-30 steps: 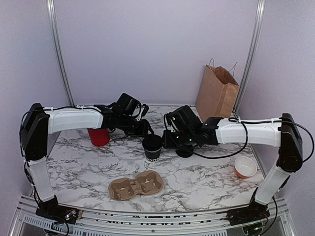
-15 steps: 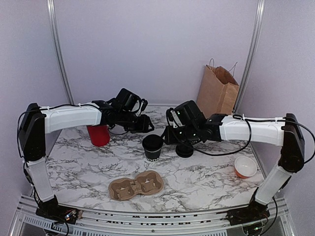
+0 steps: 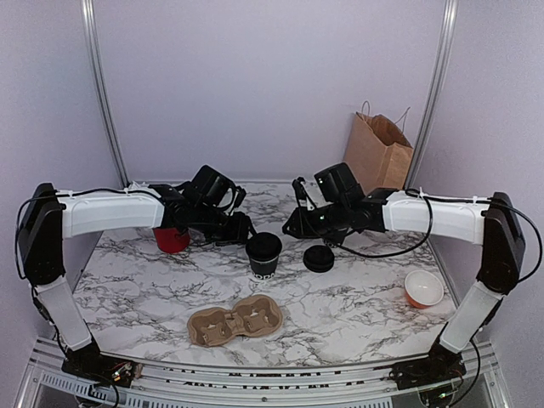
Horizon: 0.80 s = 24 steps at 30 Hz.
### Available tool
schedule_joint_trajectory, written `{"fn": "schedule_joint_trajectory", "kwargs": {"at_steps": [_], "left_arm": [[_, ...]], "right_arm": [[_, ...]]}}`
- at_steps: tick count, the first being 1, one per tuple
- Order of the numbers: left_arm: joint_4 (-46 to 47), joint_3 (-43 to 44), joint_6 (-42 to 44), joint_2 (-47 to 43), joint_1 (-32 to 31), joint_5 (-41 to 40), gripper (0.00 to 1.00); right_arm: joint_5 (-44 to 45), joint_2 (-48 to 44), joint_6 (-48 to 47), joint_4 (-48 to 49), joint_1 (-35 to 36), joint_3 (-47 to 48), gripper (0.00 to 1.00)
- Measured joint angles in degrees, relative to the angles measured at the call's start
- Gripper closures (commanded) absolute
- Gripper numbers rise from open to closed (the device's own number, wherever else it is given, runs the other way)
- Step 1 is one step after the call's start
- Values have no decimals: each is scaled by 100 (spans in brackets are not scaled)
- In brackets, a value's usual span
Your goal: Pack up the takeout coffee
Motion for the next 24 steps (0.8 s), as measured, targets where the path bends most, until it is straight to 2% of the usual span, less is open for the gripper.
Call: {"fn": "schedule_joint_trajectory", "kwargs": {"at_steps": [15, 24], "left_arm": [[7, -4, -28, 96, -26, 15, 53], [31, -4, -4, 203, -33, 15, 59]], "right_arm": [[-262, 396, -138, 2, 0, 42, 80], [-262, 584, -142, -13, 0, 136, 82]]}}
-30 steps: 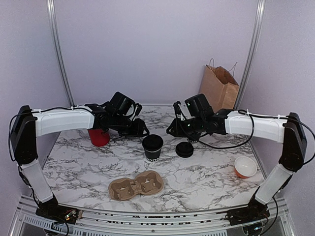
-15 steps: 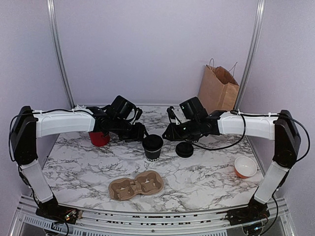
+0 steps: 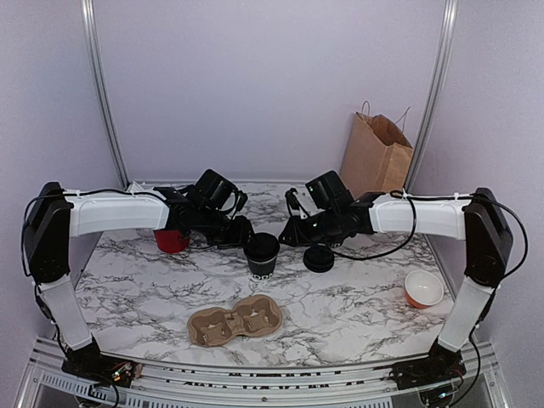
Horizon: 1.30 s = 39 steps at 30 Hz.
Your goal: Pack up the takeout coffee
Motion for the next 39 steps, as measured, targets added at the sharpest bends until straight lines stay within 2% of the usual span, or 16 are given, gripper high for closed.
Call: {"fn": "schedule_joint_trajectory", "kwargs": {"at_steps": [30, 34, 39], "left_arm": [[44, 50, 20, 59, -26, 2, 60], [52, 55, 22, 70, -26, 2, 60], [81, 70, 26, 105, -26, -2, 61]], "right_arm": [[66, -13, 48, 0, 120, 0, 83], [59, 0, 81, 2, 120, -2, 98], [90, 7, 170, 216, 125, -81, 100]]}}
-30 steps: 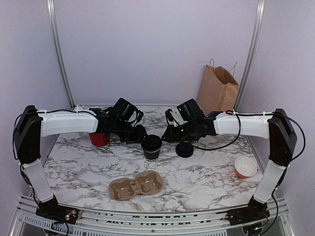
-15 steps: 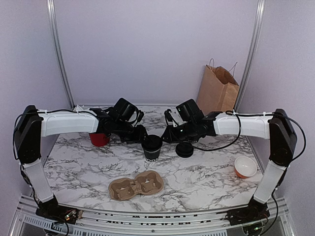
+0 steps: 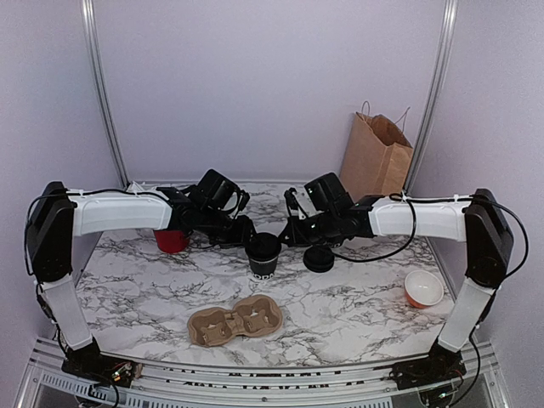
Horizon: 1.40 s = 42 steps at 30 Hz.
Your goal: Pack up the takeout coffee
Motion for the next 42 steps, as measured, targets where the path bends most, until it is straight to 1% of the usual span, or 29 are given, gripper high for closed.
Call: {"fn": "schedule_joint_trajectory", "kwargs": {"at_steps": [9, 11, 14, 17, 19, 23, 26, 35, 40, 42], "left_arm": [[87, 4, 15, 31, 0, 4, 61], [111, 4, 17, 44, 0, 2, 61], [151, 4, 17, 50, -2, 4, 61], [155, 4, 24, 66, 0, 7, 61], [162, 4, 28, 66, 0, 7, 61], [170, 2, 31, 66, 0, 9, 61], [170, -4, 28, 66, 0, 7, 61], [199, -35, 11, 66, 7, 20, 61], [205, -39, 13, 66, 11, 22, 61], [210, -39, 17, 66, 11, 22, 61]], "right_arm": [[122, -103, 98, 317, 35, -275, 100], [162, -105, 101, 345, 50, -302, 96], [223, -105, 96, 306, 76, -302, 85], [356, -103, 70, 195, 127, -282, 81], [411, -103, 68, 105, 133, -243, 83], [476, -72, 61, -26, 175, -142, 95], [496, -42, 68, -48, 212, -103, 100], [638, 66, 114, 98, 234, -107, 100], [890, 63, 125, 114, 323, -107, 100], [979, 46, 138, 92, 352, -103, 97]]}}
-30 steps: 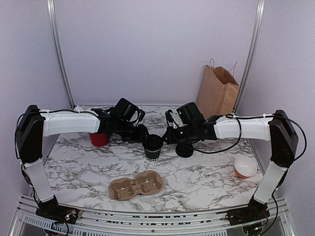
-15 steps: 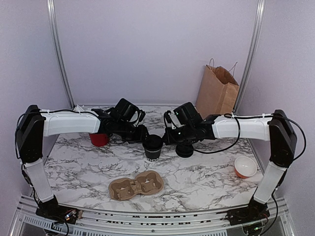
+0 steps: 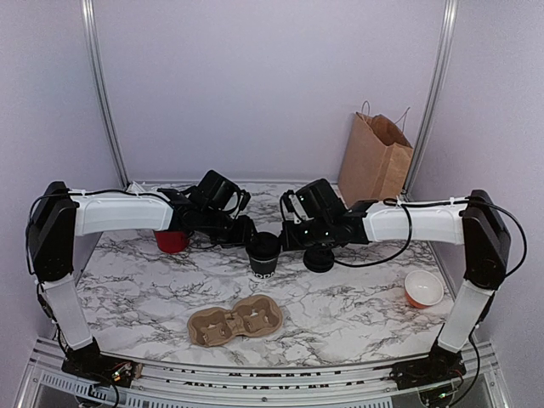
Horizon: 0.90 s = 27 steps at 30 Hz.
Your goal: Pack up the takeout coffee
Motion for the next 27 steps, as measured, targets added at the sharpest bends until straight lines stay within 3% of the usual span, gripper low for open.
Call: {"fn": "schedule_joint_trajectory", "kwargs": {"at_steps": [8, 27], "left_arm": [[24, 48, 131, 7, -15, 7, 60], [-398, 656, 522, 243, -22, -256, 45]], "right_arm": [[249, -44, 83, -577, 111, 262, 89], [199, -258, 173, -1043, 271, 514, 86]]}}
